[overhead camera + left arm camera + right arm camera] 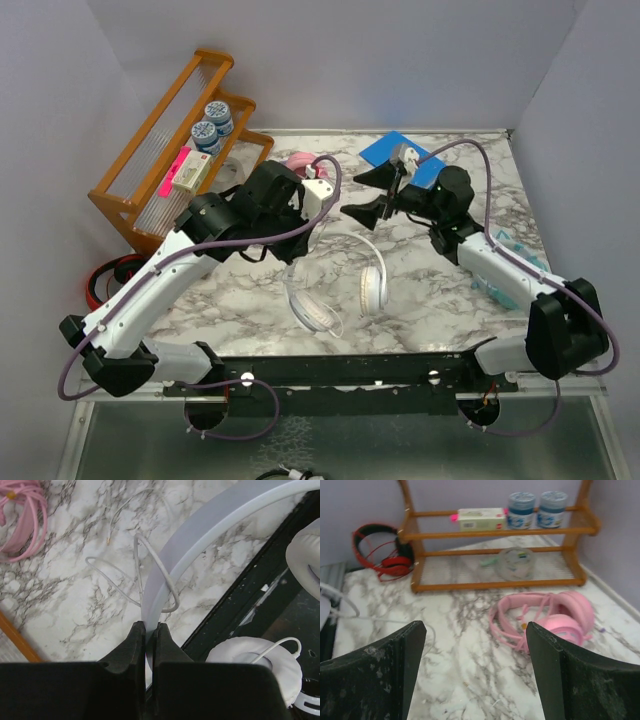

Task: Wrap the headphones
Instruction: Wrap the headphones cable around the headphones.

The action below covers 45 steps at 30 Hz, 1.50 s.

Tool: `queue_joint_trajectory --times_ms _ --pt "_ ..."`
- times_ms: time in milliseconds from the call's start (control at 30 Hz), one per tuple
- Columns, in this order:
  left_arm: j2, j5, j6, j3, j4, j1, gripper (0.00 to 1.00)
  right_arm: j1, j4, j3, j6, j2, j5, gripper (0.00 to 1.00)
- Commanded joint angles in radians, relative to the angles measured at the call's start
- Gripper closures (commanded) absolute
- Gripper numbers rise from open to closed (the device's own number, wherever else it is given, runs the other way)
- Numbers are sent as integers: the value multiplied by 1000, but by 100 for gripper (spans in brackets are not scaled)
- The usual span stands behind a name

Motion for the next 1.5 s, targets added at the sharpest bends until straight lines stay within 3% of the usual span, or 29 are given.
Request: queue_joint_trajectory --times_ms 0,100,300,700,800,933,1033,1267,1467 --pt "-49 232 41 83 33 -5 100 9 234 -47 129 75 -383 12" --pt "-58 262 44 82 53 -5 100 33 394 -54 244 127 -468 12" --pt "-49 291 30 165 96 -4 100 136 292 -39 153 163 -463 12" --pt "-30 272 9 259 142 -4 100 175 446 -135 255 189 -486 16" --pt "-22 262 9 266 149 -4 100 181 481 -136 289 202 -491 34" --pt "-26 162 9 267 146 -4 100 180 459 -146 288 170 -472 75" --pt "-40 22 16 240 144 -5 100 180 412 -175 254 101 -429 98" --pt "-49 -423 -103 216 172 6 100 180 352 -247 253 -16 -345 99" --pt "-80 -531 -136 155 254 49 100 180 441 -348 321 -79 -281 99"
